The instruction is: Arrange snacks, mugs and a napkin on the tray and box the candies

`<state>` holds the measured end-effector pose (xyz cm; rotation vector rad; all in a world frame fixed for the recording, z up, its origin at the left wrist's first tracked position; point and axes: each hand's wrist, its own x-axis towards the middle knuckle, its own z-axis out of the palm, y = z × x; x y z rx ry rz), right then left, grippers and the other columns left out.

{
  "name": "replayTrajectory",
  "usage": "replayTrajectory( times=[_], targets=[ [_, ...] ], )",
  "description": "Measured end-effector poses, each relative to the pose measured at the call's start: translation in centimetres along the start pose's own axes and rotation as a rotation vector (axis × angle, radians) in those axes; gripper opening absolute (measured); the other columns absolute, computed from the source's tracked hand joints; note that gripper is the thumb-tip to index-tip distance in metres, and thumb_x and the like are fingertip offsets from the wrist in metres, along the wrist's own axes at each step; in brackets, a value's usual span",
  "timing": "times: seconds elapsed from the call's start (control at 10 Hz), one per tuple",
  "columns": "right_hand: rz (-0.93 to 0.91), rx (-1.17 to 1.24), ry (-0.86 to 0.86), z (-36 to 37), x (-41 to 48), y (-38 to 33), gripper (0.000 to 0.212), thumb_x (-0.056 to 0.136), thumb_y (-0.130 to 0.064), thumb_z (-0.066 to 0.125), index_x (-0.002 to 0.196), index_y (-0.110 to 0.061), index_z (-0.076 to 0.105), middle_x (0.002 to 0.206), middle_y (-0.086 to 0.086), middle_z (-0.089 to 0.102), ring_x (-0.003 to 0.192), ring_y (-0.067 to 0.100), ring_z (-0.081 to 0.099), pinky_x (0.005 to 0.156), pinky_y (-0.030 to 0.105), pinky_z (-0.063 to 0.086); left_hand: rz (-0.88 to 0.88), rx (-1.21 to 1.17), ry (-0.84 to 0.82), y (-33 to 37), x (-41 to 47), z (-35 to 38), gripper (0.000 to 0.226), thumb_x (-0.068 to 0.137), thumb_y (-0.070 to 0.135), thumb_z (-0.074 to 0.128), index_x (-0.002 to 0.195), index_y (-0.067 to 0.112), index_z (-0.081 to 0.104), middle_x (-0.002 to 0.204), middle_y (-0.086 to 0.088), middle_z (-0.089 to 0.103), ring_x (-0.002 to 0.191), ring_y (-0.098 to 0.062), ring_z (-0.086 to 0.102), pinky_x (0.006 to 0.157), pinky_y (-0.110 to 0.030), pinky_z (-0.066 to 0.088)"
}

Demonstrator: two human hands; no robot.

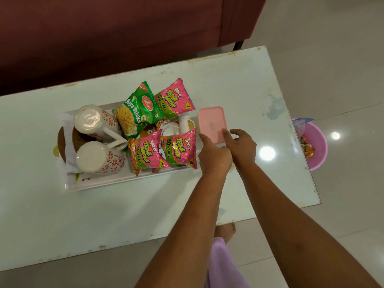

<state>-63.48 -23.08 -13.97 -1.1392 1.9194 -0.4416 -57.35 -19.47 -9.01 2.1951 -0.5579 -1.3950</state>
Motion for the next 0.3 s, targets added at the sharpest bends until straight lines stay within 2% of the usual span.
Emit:
replayTrajectory(
  times=[0.1,0.2,0.3],
  targets=[
    [-0.015,-0.051,-0.015,-1.9,-1.3,-0.3,0.062,0.087,-0.063,0.039,0.131,-0.021,0.049,0.127,0.009,0.06,0.119,0.03,0.053,0.097,0.045,0.044,0.103,0.074,0.069,0.9,-1.1,-1.1,0.07,0.092,0.017,0.046,0.151,0.021,0.008,0.141,-0.01,0.049,0.124,-0.031,0.051,0.096,-0.041,0.047],
    [-0.082,-0.109,-0.023,-3.5,-3.1,-1.5,0.06,0.09,-0.059,0.037,0.135,-0.02,0.045,0.134,0.012,0.053,0.126,0.033,0.046,0.102,0.048,0.038,0.2,0.111,0.076,1.9,-2.8,-2.6,0.069,0.09,0.014,0.047,0.15,0.019,0.011,0.143,-0.011,0.047,0.126,-0.033,0.048,0.1,-0.043,0.045],
    [-0.171,-0.184,-0.029,-6.1,-7.3,-5.2,0.059,0.094,-0.052,0.035,0.142,-0.018,0.035,0.145,0.015,0.039,0.135,0.035,0.032,0.106,0.049,0.029,0.309,0.127,0.081,3.2,-6.7,-6.2,0.075,0.087,0.009,0.05,0.15,0.018,0.01,0.152,-0.011,0.033,0.136,-0.031,0.038,0.108,-0.042,0.038]
  ],
)
